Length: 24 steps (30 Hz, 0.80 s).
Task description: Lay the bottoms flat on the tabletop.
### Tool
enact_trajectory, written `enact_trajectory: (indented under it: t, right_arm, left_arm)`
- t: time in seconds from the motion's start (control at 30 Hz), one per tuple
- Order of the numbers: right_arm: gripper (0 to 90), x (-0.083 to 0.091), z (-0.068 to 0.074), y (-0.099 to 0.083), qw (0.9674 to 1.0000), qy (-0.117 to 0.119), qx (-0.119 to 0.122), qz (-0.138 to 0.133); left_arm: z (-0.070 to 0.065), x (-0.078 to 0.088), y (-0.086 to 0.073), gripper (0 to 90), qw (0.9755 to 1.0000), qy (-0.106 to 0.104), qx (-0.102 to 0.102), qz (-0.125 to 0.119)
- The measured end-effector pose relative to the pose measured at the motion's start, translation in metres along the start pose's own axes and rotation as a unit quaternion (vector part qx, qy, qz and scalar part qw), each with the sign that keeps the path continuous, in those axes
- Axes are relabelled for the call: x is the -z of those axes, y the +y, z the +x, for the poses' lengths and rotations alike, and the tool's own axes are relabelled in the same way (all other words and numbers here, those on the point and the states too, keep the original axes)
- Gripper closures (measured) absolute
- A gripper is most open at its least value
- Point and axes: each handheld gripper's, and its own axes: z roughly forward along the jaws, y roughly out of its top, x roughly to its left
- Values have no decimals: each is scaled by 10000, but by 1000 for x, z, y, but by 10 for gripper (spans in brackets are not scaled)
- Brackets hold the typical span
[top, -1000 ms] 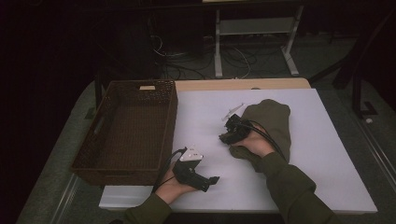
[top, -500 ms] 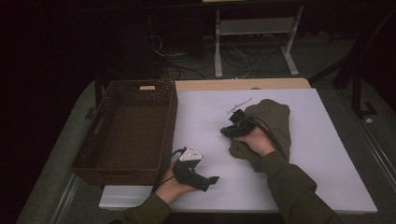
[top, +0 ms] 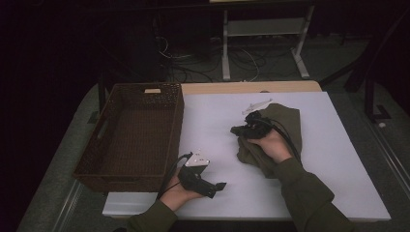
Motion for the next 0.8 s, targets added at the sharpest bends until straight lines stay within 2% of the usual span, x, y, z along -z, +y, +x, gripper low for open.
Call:
enact_trajectory:
  t: [0.43,0.8]
  right_arm:
    - [825,41,-10,-5,9991,52,-30,-413]
    - [826,53,-16,-11,9987,6,-118,-500]
  left_arm:
    - [-1,-1,0,0,10000,10,-31,42]
    - [-1,-1,1,0,10000,-38,-5,17]
